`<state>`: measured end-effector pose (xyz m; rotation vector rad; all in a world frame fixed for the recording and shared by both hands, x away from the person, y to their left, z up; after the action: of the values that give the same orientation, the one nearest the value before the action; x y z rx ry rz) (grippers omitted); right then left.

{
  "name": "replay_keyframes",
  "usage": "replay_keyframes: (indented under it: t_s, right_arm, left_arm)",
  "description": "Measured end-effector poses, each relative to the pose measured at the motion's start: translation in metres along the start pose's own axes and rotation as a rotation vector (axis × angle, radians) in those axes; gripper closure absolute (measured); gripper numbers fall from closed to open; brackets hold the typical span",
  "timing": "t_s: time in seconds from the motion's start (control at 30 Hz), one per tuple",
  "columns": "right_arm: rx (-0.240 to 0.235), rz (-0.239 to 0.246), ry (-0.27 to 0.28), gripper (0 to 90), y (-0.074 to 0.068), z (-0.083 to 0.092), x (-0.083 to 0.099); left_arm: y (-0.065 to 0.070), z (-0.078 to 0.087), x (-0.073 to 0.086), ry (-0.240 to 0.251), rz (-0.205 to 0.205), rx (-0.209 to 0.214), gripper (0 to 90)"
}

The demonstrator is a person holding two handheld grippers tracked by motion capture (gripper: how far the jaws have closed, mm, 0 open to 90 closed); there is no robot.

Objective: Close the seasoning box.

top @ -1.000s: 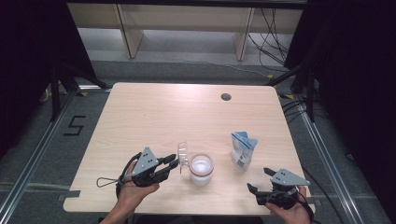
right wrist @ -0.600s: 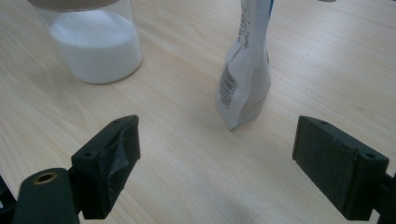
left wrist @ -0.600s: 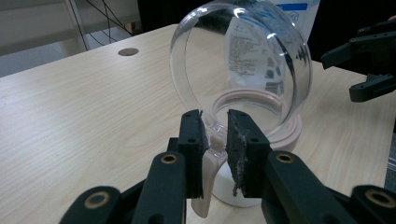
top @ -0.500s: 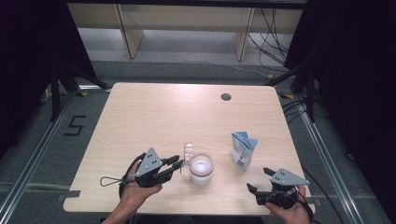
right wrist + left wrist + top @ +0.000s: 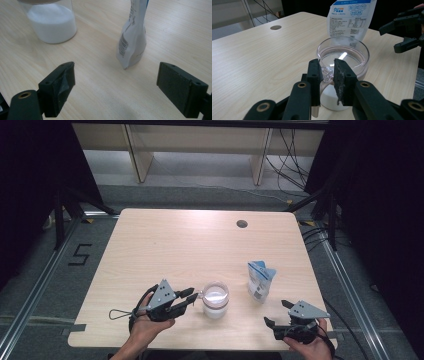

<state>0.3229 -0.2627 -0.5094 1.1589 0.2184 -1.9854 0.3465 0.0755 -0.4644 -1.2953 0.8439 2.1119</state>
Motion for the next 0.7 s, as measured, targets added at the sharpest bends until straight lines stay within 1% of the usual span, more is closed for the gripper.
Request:
replay_keyframes:
  t_s: [0.1, 0.13, 0.17, 0.2, 0.27, 0.3, 0.33, 0.37, 0.4, 0.43, 0.5, 0.53, 0.57, 0.6, 0.63, 0.67, 0.7]
  right_arm:
    - [0.0, -0.001, 0.002, 16.0, 0.0, 0.0, 0.0]
    - [0.003, -0.015, -0.004, 15.9, 0.0, 0.001, 0.0]
    - [0.001, -0.019, -0.003, 16.0, 0.0, 0.001, 0.0]
    - [0.002, -0.024, 0.004, 15.9, 0.0, 0.001, -0.001]
    - [0.003, -0.028, 0.013, 15.9, 0.0, 0.001, -0.001]
    - [-0.008, -0.04, 0.009, 16.0, -0.001, 0.001, -0.001]
    - [-0.008, -0.04, 0.009, 16.0, -0.001, 0.001, -0.001]
    - [0.001, -0.021, 0.018, 15.9, 0.001, 0.001, -0.002]
    - [-0.006, -0.028, 0.024, 15.9, 0.0, 0.0, -0.002]
    - [-0.019, -0.052, 0.015, 15.9, -0.001, 0.001, -0.002]
    - [-0.015, -0.057, 0.025, 15.9, -0.001, 0.001, -0.003]
    - [-0.014, -0.059, 0.023, 15.9, -0.001, 0.001, -0.003]
    - [-0.014, -0.075, 0.02, 15.9, -0.003, 0.002, -0.003]
    - [-0.011, -0.067, 0.023, 15.9, -0.002, 0.002, -0.003]
    - [-0.012, -0.07, 0.03, 15.9, -0.002, 0.002, -0.003]
    - [-0.018, -0.059, 0.028, 15.9, -0.001, 0.002, -0.003]
    - [-0.022, -0.064, 0.025, 15.9, -0.001, 0.002, -0.003]
  left_arm:
    - [0.001, 0.0, 0.0, -0.003, -0.001, 0.003, 69.6]
    - [0.001, 0.0, 0.0, -0.007, 0.003, 0.006, 65.6]
    - [0.002, 0.0, 0.0, -0.002, 0.013, 0.016, 64.2]
    - [0.002, 0.0, 0.0, -0.009, 0.014, 0.025, 62.6]
    - [0.003, 0.0, 0.0, -0.015, 0.017, 0.027, 54.8]
    - [0.004, 0.001, 0.001, -0.034, 0.028, 0.033, 51.2]
    - [0.004, 0.001, 0.001, -0.034, 0.028, 0.033, 50.1]
    - [0.006, 0.002, 0.002, -0.044, 0.027, 0.034, 47.8]
    - [0.007, 0.002, 0.002, -0.049, 0.03, 0.035, 45.9]
    - [0.007, 0.002, 0.003, -0.051, 0.035, 0.043, 43.1]
    - [0.008, 0.002, 0.004, -0.056, 0.038, 0.039, 38.2]
    - [0.009, 0.002, 0.005, -0.063, 0.027, 0.047, 36.4]
    - [0.01, 0.002, 0.005, -0.065, 0.035, 0.041, 35.1]
    - [0.011, 0.003, 0.006, -0.067, 0.038, 0.038, 33.7]
    - [0.011, 0.003, 0.007, -0.073, 0.037, 0.037, 32.0]
    - [0.011, 0.004, 0.007, -0.078, 0.035, 0.037, 31.0]
    - [0.012, 0.004, 0.008, -0.079, 0.039, 0.037, 30.2]
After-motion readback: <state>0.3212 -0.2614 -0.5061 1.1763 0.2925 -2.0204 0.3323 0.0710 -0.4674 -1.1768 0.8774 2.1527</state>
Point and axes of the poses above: each handheld gripper's, and its own axes: z roughly backward along the jaws, x roughly out of its underside, y roughly to its right, the point moved 5 cm from there along -z, roughly forward along the jaws, and after that the axes turned 13 degrees about z, right-handed, at the moved point
